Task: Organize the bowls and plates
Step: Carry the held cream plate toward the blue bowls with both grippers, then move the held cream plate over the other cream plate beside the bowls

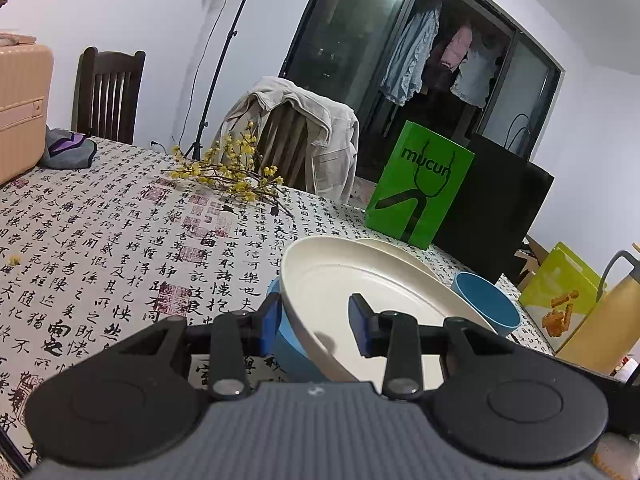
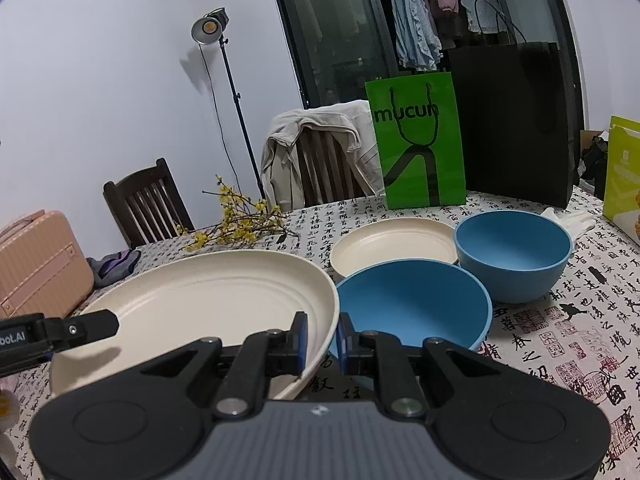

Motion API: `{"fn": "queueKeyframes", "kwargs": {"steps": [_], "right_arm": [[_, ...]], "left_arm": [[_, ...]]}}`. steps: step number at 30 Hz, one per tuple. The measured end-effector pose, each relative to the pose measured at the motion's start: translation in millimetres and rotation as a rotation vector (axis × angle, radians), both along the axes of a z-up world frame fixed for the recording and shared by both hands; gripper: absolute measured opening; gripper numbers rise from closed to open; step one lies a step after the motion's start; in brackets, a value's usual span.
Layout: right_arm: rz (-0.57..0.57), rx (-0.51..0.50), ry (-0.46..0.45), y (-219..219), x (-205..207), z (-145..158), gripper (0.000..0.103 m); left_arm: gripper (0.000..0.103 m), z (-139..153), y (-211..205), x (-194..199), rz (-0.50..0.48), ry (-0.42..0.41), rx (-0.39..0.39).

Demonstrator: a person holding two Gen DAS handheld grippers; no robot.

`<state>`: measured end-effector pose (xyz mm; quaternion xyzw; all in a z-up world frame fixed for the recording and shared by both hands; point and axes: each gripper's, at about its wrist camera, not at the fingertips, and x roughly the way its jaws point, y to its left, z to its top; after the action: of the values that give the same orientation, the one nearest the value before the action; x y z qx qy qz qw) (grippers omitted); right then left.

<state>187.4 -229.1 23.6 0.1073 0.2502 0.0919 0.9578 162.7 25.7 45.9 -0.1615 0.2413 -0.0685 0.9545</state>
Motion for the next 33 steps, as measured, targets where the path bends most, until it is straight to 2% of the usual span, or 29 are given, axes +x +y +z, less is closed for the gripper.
{"fn": "queueKeyframes", "kwargs": {"steps": [33], "right_arm": [[-0.043,-0.001,-0.057,-4.5,-42.7,-3.7,0.015]], "left_arm": [[0.037,-7.5,-2.8,-28.6,-0.054,-0.054,0.003]]}}
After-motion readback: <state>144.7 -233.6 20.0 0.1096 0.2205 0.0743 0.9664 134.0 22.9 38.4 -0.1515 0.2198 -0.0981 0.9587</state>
